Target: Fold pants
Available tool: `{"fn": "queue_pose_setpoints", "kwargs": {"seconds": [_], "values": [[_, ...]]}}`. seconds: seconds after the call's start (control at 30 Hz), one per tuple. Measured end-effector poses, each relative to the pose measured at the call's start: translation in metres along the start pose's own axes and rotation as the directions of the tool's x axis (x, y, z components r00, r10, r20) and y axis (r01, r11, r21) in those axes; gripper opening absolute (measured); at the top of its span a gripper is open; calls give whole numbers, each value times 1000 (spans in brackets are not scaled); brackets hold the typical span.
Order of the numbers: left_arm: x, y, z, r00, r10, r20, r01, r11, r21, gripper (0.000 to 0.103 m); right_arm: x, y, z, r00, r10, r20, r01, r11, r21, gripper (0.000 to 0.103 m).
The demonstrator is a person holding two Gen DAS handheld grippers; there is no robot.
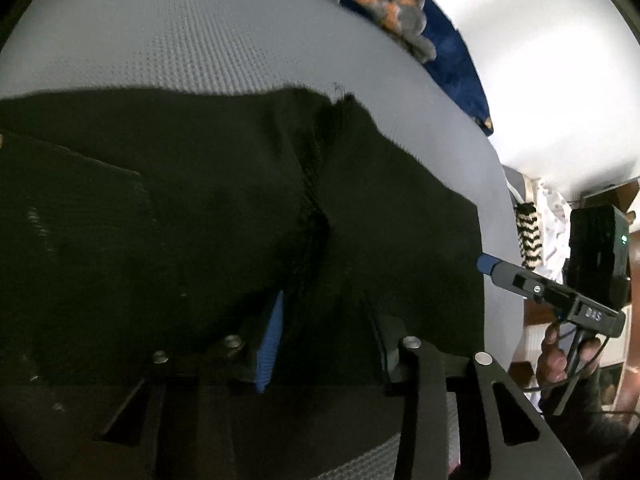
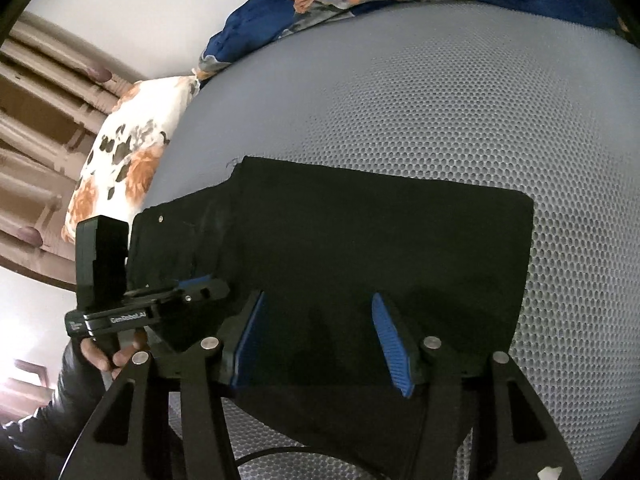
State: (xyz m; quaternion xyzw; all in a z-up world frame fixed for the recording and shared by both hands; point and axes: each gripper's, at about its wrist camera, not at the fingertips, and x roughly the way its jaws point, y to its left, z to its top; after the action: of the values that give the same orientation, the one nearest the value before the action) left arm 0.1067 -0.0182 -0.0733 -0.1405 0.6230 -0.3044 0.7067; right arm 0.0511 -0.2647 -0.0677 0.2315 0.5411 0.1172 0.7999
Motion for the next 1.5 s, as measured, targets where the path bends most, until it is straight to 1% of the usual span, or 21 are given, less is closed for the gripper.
{"fn": "queue_pose_setpoints", "kwargs": {"seconds": [0.03, 0.1, 0.13, 0.17, 0.3, 0.43, 0.53, 0.63, 0.67, 0.73, 0.77, 0.83, 0.9, 0.93, 1.0, 1.07, 1.23, 1.33, 1.43, 1.47, 1.5], "values": [[1, -3, 1, 1000, -2, 8, 2, 1000, 10, 37, 0, 0, 1, 1000, 3, 2, -3, 1000, 1, 54], [6, -9, -1, 1000, 13, -1, -12, 1000, 19, 27, -3, -6, 0, 1000, 7, 6, -7, 1000, 1, 55], [10, -11, -5, 1000, 9, -18, -8, 1000, 27, 12, -2, -6, 1, 1000, 10, 6, -10, 1000, 2, 55], [14, -13, -9, 999, 12, -32, -11, 999, 30, 7, -2, -8, 1, 1000, 10, 6, -10, 1000, 3, 55], [6, -33, -28, 993, 114, 41, -117, 990, 79, 5, -3, -13, 0, 1000, -9, 16, 9, 1000, 8, 55], [-11, -40, -42, 992, 105, 66, -110, 991, 73, 5, -4, -9, -6, 999, -41, 32, 42, 998, -36, 55], [-5, -28, -48, 990, 136, 44, -139, 988, 68, 5, 10, -12, -11, 989, -148, 27, 149, 986, -69, 55], [5, -20, -49, 990, 138, 43, -140, 989, 55, 7, 21, -12, -14, 981, -192, 27, 193, 975, -107, 55], [4, -22, -49, 988, 150, 46, -153, 986, 62, 11, 20, -11, -14, 979, -201, 28, 203, 972, -115, 55], [-1, -24, -50, 981, 184, 61, -189, 978, 84, 14, 17, -8, -10, 972, -229, 50, 233, 965, -123, 54], [-5, -26, -50, 975, 207, 79, -215, 971, 101, 19, 14, -8, -7, 965, -250, 79, 258, 959, -117, 54], [-15, -26, -51, 953, 277, 122, -292, 947, 134, 23, 15, -13, 0, 952, -290, 102, 300, 947, -113, 54], [-28, -20, -51, 939, 303, 160, -325, 936, 136, 23, 25, -21, 7, 954, -289, 80, 296, 949, -107, 56], [-37, -15, -51, 930, 322, 178, -345, 931, 120, 24, 24, -19, 8, 955, -282, 94, 291, 952, -100, 61], [-53, -3, -52, 917, 338, 210, -362, 928, 86, 25, 28, -12, 12, 945, -318, 78, 325, 940, -107, 63], [-73, 15, -54, 892, 374, 254, -397, 917, 42, 27, 30, 2, 16, 936, -335, 109, 348, 928, -131, 63], [-125, 67, -52, 821, 467, 329, -469, 880, -79, 33, 53, 40, 28, 962, -259, 88, 271, 946, -176, 61], [-147, 98, -53, 791, 510, 337, -493, 858, -141, 36, 77, 71, 36, 966, -247, 79, 259, 936, -239, 60], [-158, 120, -54, 769, 541, 340, -512, 840, -179, 39, 102, 99, 40, 965, -253, 69, 262, 921, -289, 59], [-162, 129, -56, 772, 539, 335, -507, 842, -184, 40, 113, 105, 43, 963, -264, 61, 270, 919, -288, 60], [-165, 136, -57, 783, 530, 327, -497, 848, -184, 41, 119, 108, 46, 959, -276, 64, 283, 916, -283, 63]]}}
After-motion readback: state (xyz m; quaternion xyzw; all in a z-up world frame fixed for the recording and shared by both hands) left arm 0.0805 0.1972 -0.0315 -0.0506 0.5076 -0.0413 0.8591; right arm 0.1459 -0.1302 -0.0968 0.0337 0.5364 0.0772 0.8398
